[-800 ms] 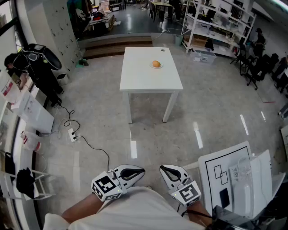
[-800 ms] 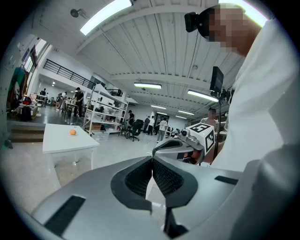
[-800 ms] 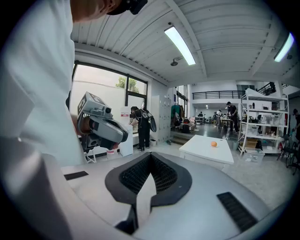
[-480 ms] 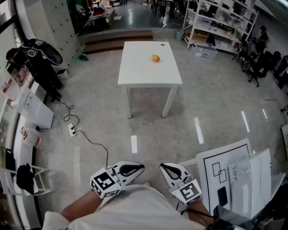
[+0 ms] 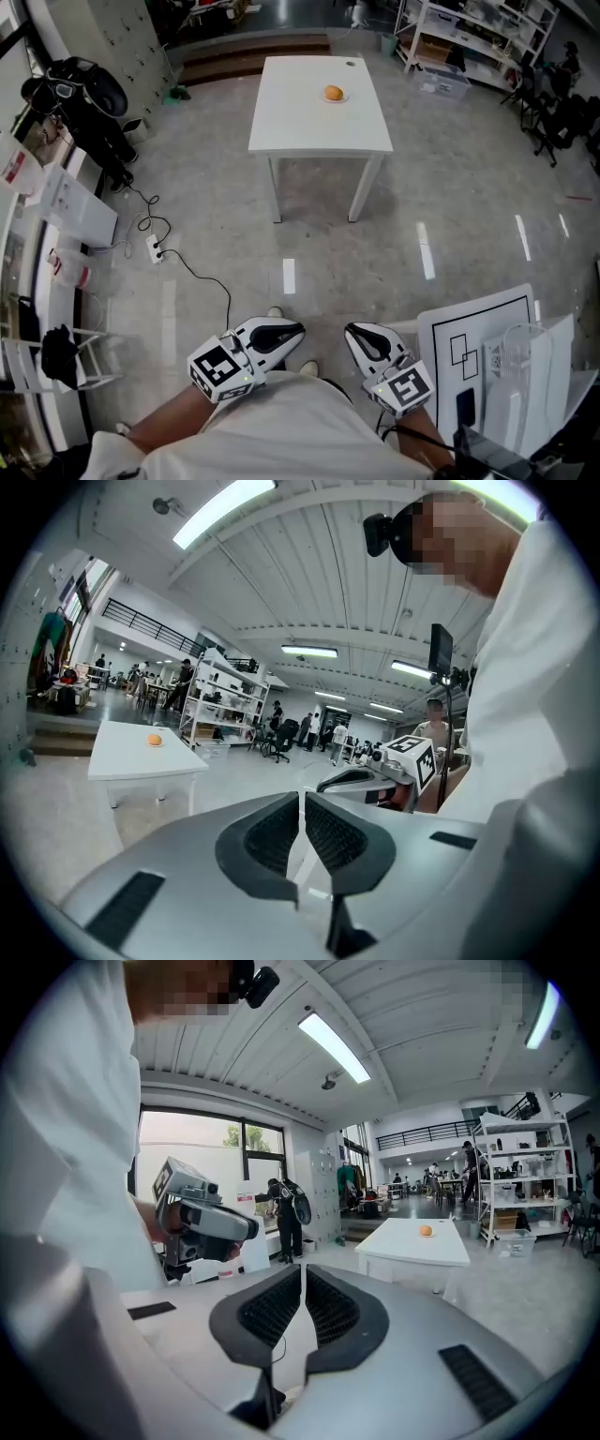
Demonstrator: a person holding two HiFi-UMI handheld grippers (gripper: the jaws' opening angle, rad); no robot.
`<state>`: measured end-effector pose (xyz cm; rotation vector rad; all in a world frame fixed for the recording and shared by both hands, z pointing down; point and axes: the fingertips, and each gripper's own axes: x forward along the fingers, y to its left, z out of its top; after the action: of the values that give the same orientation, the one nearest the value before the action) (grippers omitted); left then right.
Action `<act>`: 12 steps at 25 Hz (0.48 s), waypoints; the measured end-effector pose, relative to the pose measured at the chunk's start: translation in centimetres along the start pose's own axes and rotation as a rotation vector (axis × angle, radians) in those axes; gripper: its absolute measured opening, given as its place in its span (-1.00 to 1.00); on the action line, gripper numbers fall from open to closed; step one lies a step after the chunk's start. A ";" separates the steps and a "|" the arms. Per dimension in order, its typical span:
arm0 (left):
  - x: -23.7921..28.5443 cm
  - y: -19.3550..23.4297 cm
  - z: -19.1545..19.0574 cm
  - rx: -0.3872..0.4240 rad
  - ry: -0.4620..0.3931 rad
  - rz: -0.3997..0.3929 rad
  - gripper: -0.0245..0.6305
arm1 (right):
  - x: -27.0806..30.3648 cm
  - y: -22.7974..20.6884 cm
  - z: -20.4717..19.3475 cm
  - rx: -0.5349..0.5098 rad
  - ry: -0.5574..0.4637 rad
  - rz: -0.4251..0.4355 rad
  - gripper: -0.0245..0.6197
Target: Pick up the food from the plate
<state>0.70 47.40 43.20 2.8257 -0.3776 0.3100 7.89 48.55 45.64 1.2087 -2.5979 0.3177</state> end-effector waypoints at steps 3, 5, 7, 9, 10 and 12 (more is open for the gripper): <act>1.2 4.3 0.4 0.001 -0.009 -0.006 -0.82 | 3.3 -2.8 0.5 0.002 0.001 -0.022 -0.85; 2.7 8.2 0.4 -0.009 -0.019 -0.024 -0.75 | 6.3 -5.4 0.2 0.002 0.015 -0.032 -0.64; 4.5 12.0 0.8 -0.018 -0.029 -0.053 -0.73 | 9.1 -8.2 0.3 0.010 0.030 -0.044 -0.61; 6.2 15.6 2.6 -0.010 -0.037 -0.086 -0.72 | 12.0 -11.2 1.8 0.028 0.034 -0.076 -0.61; 6.6 17.4 4.0 0.001 -0.042 -0.100 -0.71 | 13.6 -12.6 2.9 0.033 0.037 -0.092 -0.61; 6.9 21.2 6.9 0.028 -0.062 -0.114 -0.71 | 17.0 -15.3 5.3 0.019 0.050 -0.110 -0.61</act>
<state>2.35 24.09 43.43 2.8759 -0.2248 0.2057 8.37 25.11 47.47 1.3271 -2.4800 0.3473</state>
